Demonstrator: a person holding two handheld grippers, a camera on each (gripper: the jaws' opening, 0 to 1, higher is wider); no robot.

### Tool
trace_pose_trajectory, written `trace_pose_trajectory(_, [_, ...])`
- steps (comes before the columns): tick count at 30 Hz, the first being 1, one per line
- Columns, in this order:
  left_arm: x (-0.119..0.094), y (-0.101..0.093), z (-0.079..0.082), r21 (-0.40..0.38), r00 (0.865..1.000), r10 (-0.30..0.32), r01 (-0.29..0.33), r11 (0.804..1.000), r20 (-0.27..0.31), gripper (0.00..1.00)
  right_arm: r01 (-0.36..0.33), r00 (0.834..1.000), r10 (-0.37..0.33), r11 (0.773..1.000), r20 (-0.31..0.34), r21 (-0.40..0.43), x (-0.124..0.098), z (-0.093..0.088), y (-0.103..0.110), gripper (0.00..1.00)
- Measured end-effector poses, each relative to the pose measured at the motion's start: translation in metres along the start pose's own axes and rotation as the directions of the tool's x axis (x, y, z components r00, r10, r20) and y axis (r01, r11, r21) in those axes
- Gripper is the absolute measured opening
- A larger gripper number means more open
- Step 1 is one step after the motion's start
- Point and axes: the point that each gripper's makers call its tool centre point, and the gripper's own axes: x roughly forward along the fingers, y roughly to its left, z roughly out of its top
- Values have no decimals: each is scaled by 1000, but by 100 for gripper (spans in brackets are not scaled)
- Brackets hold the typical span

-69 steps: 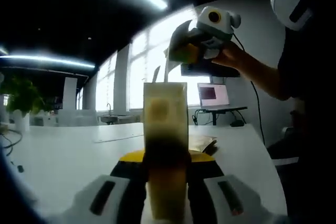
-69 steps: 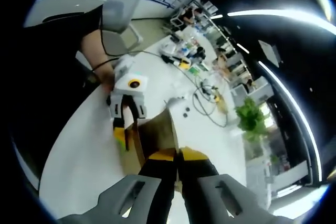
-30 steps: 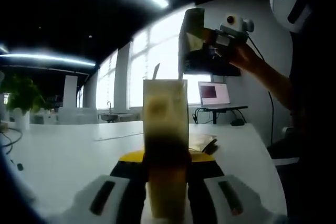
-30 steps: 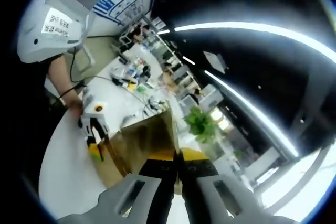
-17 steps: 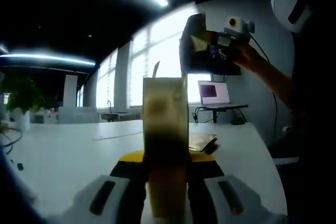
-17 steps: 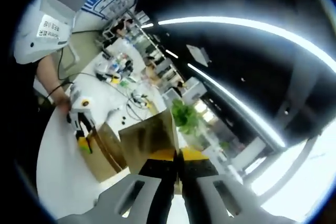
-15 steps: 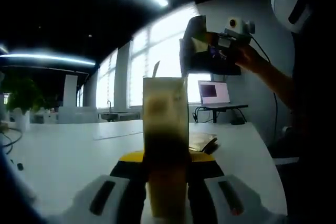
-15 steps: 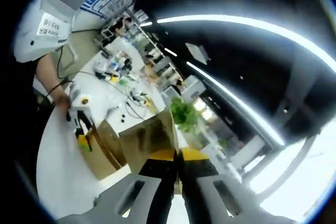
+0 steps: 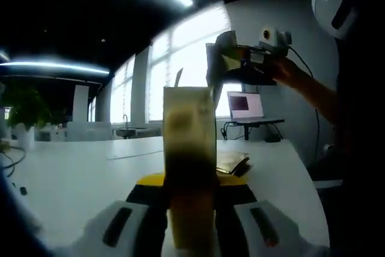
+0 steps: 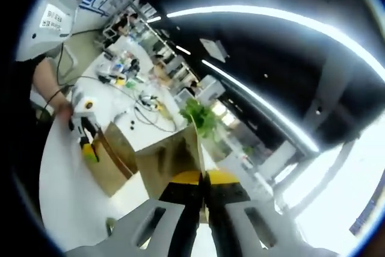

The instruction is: Extract single mask from mask box in order stack masks on table

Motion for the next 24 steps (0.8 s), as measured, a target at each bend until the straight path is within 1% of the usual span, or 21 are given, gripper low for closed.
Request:
trace_pose_trajectory(2, [0,0,0,4,1000,0,0,1000,-3,31,19,1000,-19,1000,-21,1,0,-7,-3,0])
trace_pose_trajectory(4, [0,0,-1,6,1000,0,0,1000,-5,31,25,999,-24,1000,-33,19,1,-14,-5,0])
trace_pose_trajectory(8, [0,-1,-1,6,1000,-1,1,1000,-6,31,30,997,-29,999,-66,23,2,-28,-6,0])
trace_pose_trajectory(10, [0,-1,-1,6,1000,-1,1,1000,-6,31,27,996,-25,999,-83,18,3,-34,-5,0])
trace_pose_trajectory(12, [0,-1,-1,7,1000,-1,1,1000,-7,31,40,994,-40,999,-105,0,3,-39,-7,0])
trace_pose_trajectory(14, [0,-1,-1,7,1000,0,0,1000,-8,31,44,993,-43,999,-110,1,3,-43,-7,0])
trace_pose_trajectory(17, [0,-1,-1,8,1000,0,0,1000,-9,32,53,989,-53,999,-140,-3,5,-53,-9,0])
trace_pose_trajectory(24, [0,-1,-2,9,1000,0,0,1000,-11,32,74,979,-66,997,-194,36,12,-79,-13,0])
